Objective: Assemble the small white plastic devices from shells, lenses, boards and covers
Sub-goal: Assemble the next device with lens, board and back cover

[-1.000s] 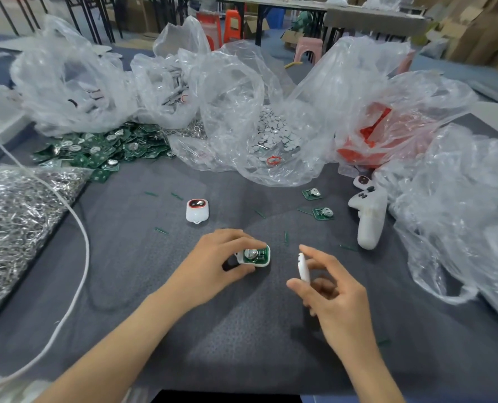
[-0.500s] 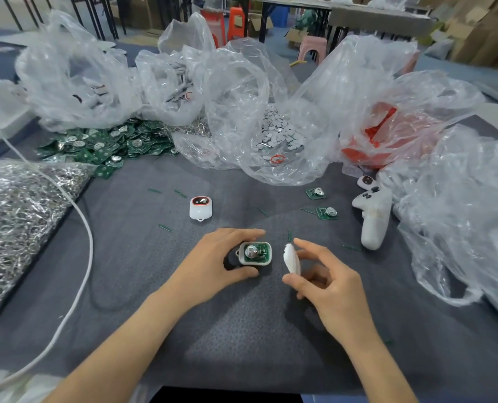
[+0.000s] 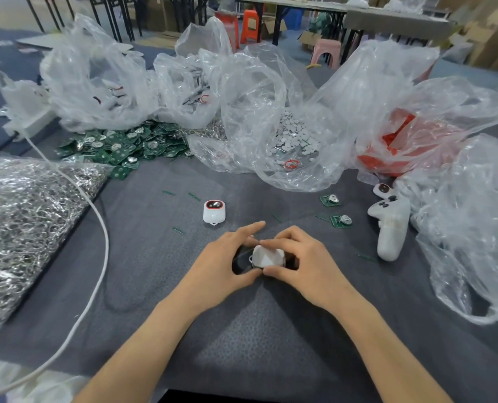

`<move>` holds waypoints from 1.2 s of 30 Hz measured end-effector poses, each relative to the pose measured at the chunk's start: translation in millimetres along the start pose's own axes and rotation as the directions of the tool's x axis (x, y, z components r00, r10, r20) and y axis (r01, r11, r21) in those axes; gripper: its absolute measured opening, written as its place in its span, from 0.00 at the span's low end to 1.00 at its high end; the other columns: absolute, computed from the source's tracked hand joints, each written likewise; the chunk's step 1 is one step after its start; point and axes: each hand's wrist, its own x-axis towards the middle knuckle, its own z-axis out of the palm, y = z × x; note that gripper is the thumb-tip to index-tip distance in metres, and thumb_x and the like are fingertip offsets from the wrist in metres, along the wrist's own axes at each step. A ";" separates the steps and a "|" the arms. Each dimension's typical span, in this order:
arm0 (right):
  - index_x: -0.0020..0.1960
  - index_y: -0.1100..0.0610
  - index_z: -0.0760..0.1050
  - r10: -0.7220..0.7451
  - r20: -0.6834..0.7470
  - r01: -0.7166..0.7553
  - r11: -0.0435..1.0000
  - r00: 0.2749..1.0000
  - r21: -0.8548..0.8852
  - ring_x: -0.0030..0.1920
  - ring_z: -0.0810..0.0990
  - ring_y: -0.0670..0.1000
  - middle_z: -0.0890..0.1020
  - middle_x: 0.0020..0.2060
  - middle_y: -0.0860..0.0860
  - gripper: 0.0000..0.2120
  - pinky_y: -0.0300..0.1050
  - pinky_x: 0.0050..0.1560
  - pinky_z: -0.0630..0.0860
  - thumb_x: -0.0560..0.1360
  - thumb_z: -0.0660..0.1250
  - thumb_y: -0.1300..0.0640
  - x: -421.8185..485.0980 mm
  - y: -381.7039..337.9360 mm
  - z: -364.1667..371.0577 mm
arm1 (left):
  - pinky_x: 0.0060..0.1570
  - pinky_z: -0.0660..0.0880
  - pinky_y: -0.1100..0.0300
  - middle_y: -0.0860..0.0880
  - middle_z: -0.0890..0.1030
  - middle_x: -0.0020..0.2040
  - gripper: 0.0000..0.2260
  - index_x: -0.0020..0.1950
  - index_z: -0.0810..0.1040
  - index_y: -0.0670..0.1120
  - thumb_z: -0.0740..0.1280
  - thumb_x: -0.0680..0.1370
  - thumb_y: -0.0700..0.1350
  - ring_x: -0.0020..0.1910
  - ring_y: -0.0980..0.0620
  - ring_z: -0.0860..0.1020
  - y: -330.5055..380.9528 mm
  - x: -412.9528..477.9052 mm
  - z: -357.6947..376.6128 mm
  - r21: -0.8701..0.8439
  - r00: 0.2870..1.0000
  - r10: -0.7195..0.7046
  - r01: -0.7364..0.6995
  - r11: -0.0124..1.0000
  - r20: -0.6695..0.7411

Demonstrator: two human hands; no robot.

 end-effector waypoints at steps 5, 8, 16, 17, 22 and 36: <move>0.60 0.51 0.80 0.042 0.033 -0.044 0.998 0.999 0.037 0.40 0.72 0.35 0.74 0.48 0.42 0.21 0.29 0.45 0.65 0.69 0.76 0.55 2.0 2.6 -3.1 | 0.57 0.65 0.74 0.66 0.76 0.55 0.26 0.67 0.72 0.54 0.75 0.71 0.45 0.59 0.61 0.74 0.7 0.9 0.9 0.043 1.000 0.008 -0.007 0.999 -0.019; 0.59 0.51 0.81 0.062 0.053 -0.066 0.995 0.997 0.079 0.38 0.73 0.36 0.75 0.47 0.44 0.20 0.30 0.43 0.67 0.68 0.77 0.56 3.5 3.2 -5.8 | 0.59 0.66 0.72 0.62 0.78 0.57 0.22 0.64 0.76 0.52 0.75 0.71 0.44 0.60 0.61 0.74 1.6 2.0 -0.3 0.045 1.000 0.007 -0.006 0.999 -0.012; 0.57 0.51 0.80 0.070 -0.056 -0.054 0.969 0.996 0.242 0.45 0.77 0.41 0.78 0.49 0.45 0.18 0.32 0.46 0.72 0.68 0.77 0.59 -1.1 6.9 -2.5 | 0.58 0.70 0.61 0.59 0.80 0.57 0.23 0.65 0.74 0.52 0.75 0.71 0.44 0.59 0.58 0.75 4.9 2.8 -0.5 0.042 1.000 -0.016 0.017 0.999 -0.011; 0.56 0.51 0.80 0.080 -0.106 -0.046 0.956 0.991 0.291 0.48 0.78 0.41 0.78 0.49 0.45 0.17 0.33 0.48 0.73 0.68 0.76 0.60 -2.2 7.5 -1.9 | 0.58 0.70 0.61 0.60 0.81 0.56 0.24 0.65 0.73 0.53 0.75 0.71 0.45 0.58 0.58 0.75 5.1 2.8 -0.4 0.041 1.000 -0.018 0.018 0.999 -0.015; 0.59 0.45 0.77 0.227 -0.300 -0.087 0.906 0.927 0.415 0.45 0.78 0.41 0.80 0.46 0.46 0.21 0.30 0.48 0.72 0.70 0.74 0.61 -3.7 11.7 -7.5 | 0.55 0.66 0.69 0.61 0.79 0.51 0.26 0.65 0.73 0.52 0.76 0.69 0.51 0.54 0.60 0.73 5.6 1.6 2.9 0.066 0.999 -0.014 0.017 0.998 -0.040; 0.60 0.42 0.77 0.364 -0.130 -0.382 0.909 0.922 -0.166 0.41 0.76 0.44 0.80 0.31 0.42 0.14 0.42 0.47 0.73 0.75 0.64 0.49 -46.5 -10.2 -38.2 | 0.64 0.63 0.59 0.62 0.76 0.58 0.32 0.71 0.67 0.56 0.73 0.70 0.59 0.59 0.59 0.70 5.4 0.4 3.2 0.152 1.000 0.009 -0.013 0.988 0.029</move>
